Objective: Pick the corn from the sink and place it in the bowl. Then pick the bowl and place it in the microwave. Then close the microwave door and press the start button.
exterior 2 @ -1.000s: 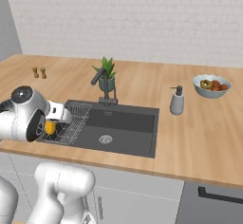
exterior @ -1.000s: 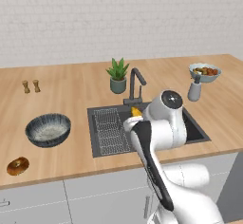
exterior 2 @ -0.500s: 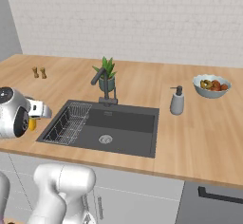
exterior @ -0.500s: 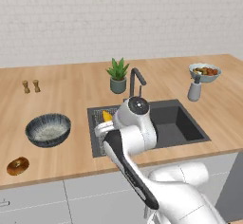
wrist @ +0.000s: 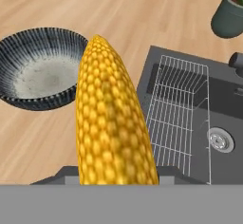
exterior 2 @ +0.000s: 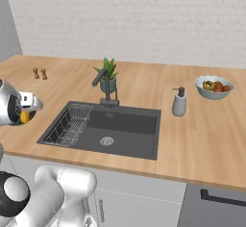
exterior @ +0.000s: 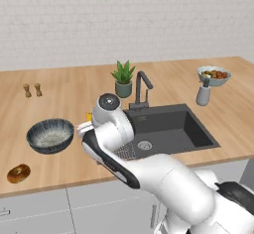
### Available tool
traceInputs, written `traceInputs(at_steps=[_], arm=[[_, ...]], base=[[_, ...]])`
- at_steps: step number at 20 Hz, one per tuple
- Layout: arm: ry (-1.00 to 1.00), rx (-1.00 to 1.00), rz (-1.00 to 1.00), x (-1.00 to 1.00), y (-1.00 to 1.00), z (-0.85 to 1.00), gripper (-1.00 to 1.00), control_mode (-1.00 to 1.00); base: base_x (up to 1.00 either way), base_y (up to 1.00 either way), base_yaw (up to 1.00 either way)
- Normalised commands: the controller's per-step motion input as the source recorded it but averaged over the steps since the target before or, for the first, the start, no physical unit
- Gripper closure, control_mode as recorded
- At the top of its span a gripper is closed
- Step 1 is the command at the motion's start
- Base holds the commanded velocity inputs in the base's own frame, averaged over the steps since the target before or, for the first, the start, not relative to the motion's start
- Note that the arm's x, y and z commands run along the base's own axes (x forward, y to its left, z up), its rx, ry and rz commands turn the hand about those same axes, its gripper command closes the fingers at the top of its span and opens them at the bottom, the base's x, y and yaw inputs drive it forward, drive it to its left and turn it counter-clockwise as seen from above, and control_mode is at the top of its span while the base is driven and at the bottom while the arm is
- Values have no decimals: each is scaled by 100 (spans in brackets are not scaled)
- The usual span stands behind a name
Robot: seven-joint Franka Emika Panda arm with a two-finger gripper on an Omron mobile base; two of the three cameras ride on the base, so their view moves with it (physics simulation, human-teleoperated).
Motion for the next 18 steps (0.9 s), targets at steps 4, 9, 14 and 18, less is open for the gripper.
traceInputs(at_steps=[4, 9, 14, 18], arm=[[0, -13, 0, 10, 50, 0, 100, -100], [0, -1, 0, 7, 44, 0, 100, -100], [0, 0, 0, 10, 33, 0, 100, -100], [0, 0, 0, 1, 19, -2, 100, -100]], base=[[0, 0, 0], [0, 0, 0], [0, 0, 0], [0, 0, 0]])
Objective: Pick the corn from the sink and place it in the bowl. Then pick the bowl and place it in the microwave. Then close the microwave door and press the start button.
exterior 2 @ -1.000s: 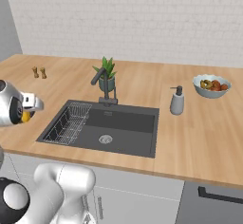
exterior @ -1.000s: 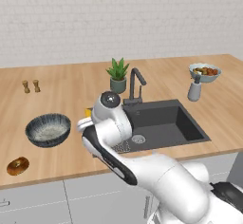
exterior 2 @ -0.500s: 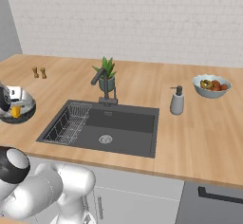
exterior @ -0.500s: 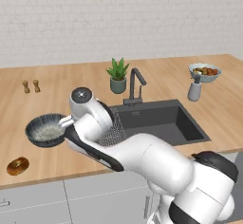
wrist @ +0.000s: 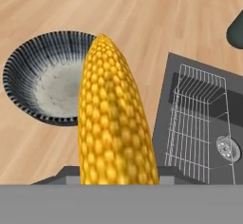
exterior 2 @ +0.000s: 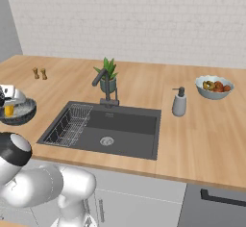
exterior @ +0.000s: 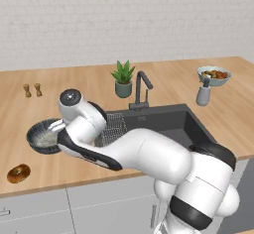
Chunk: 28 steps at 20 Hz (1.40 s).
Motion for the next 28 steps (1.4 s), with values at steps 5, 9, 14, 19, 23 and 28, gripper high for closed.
traceInputs(at_steps=[5, 9, 14, 19, 23, 28], arm=[[0, 0, -1, 0, 5, -16, 100, -100], [-2, 0, -2, 0, 0, -20, 100, -100], [-1, 0, -2, 15, 5, -1, 100, -100], [0, 0, -3, 40, 21, 0, 100, -100], [1, 0, -4, 34, 32, 0, 100, -100], [3, 0, -6, 32, 33, -1, 100, -100]], base=[[0, 0, 0], [0, 0, 0], [0, 0, 0], [0, 0, 0], [0, 0, 0], [0, 0, 0]])
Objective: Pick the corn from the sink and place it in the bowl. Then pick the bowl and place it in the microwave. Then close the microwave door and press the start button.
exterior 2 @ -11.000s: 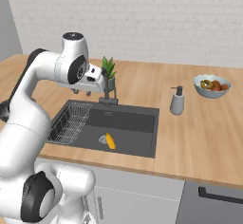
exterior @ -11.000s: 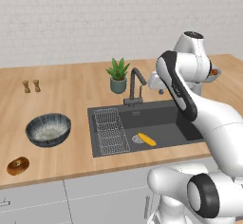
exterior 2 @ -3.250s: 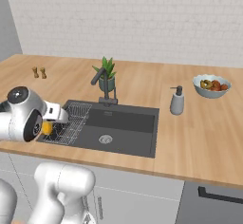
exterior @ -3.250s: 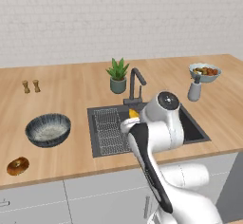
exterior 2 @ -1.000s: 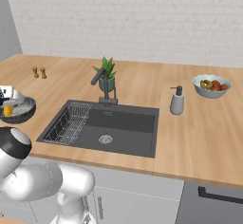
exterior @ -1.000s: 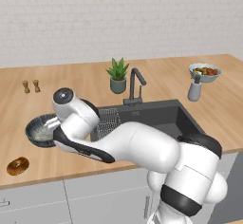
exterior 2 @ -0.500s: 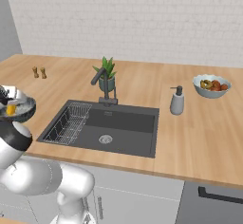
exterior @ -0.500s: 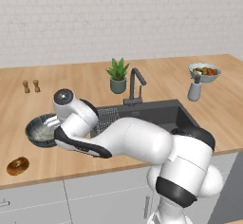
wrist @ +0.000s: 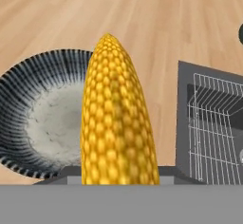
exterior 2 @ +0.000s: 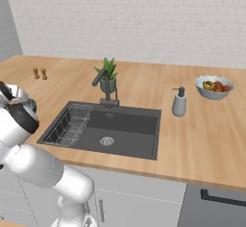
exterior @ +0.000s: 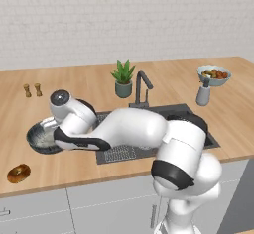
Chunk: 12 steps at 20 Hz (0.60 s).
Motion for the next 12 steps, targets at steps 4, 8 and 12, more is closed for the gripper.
traceInputs(at_steps=[4, 8, 12], arm=[[0, 0, -8, 23, 23, -16, 100, -100], [0, 1, -9, 5, 15, -42, 100, -100], [0, 0, -11, 0, 0, -62, 100, -100]], base=[[0, 0, 0], [0, 0, 0], [0, 0, 0]])
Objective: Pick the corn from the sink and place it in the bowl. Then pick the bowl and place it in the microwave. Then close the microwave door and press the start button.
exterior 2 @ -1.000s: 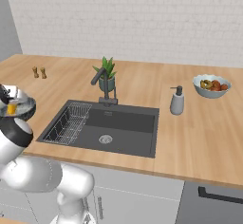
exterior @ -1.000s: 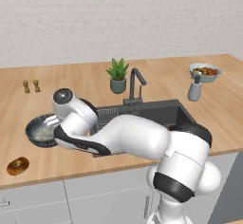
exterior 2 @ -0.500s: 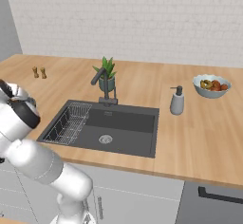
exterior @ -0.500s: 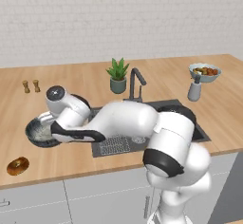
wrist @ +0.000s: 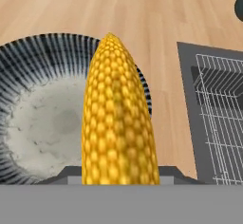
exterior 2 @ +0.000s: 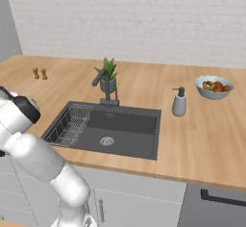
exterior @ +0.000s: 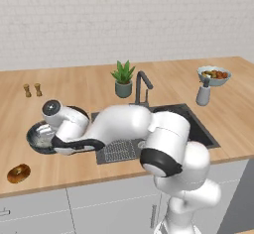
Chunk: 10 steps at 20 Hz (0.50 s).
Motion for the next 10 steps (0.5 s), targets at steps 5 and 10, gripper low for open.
traceInputs(at_steps=[5, 10], arm=[[7, 0, -8, 21, 9, -31, 100, -100], [13, 0, -4, 45, 19, -4, 100, -100]], base=[[0, 0, 0], [0, 0, 0]])
